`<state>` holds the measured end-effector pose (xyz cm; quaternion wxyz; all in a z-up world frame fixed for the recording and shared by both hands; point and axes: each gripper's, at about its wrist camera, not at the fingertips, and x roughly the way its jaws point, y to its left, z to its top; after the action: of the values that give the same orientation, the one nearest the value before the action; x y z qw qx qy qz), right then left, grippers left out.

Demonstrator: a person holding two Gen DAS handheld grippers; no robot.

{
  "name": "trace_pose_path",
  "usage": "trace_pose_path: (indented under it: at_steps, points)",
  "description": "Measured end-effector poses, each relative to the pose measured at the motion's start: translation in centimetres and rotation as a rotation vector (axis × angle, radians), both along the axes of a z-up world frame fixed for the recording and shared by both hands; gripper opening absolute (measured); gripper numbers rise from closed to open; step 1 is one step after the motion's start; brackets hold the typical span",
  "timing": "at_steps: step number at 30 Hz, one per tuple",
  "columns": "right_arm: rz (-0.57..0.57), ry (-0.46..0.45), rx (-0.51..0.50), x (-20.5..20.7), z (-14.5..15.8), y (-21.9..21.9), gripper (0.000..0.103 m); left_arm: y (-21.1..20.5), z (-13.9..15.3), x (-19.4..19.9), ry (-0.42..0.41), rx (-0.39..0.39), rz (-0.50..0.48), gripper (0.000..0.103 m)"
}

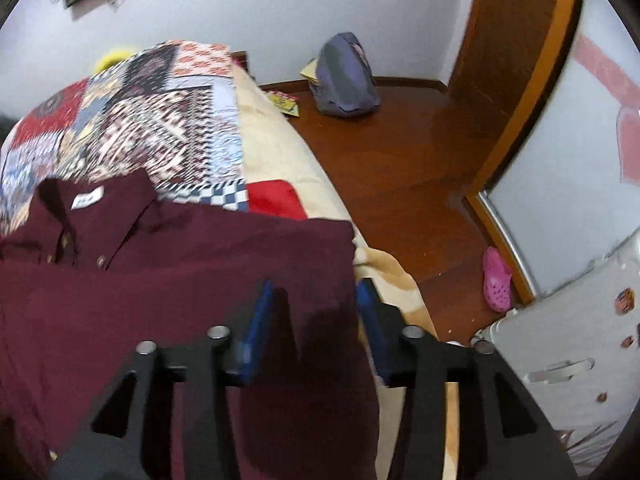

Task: Fold large clothes

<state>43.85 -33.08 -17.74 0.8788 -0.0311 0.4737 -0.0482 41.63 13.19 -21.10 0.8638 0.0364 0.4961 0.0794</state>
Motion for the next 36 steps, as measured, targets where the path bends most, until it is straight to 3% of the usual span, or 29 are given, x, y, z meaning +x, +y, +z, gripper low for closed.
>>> trace_pose_path:
  at_steps: [2,4,11,18,25,28,30,36]
  points:
    - [0.034,-0.005,0.001,-1.0,0.8,0.9,0.052,-0.9,1.2,-1.3,-0.026,-0.001,-0.034,0.043]
    - [0.070,-0.015,0.027,-2.2,1.9,1.9,0.058,-1.9,2.5,-2.5,-0.053,-0.006,-0.061,0.052]
    - [0.208,-0.051,0.118,-5.7,4.4,6.8,0.063,-5.8,5.4,-5.6,-0.098,-0.047,-0.144,0.068]
    - [0.351,0.037,0.158,-7.7,1.8,12.5,0.069,-8.8,3.6,-6.9,-0.054,-0.091,-0.189,0.071]
    - [0.370,0.203,0.150,-8.4,-4.1,14.4,0.069,-9.8,-2.7,-7.3,0.115,-0.112,-0.188,0.071]
    - [0.349,0.236,0.152,-9.1,-5.0,13.9,0.069,-9.1,-5.1,-8.2,0.187,-0.186,-0.153,0.071]
    - [0.347,0.235,0.151,-9.8,-5.1,13.4,0.069,-8.8,-5.4,-9.2,0.163,-0.197,-0.147,0.071]
    - [0.377,0.240,0.053,-13.0,-4.8,12.8,0.069,-8.9,-4.0,-11.8,0.123,-0.132,-0.156,0.071]
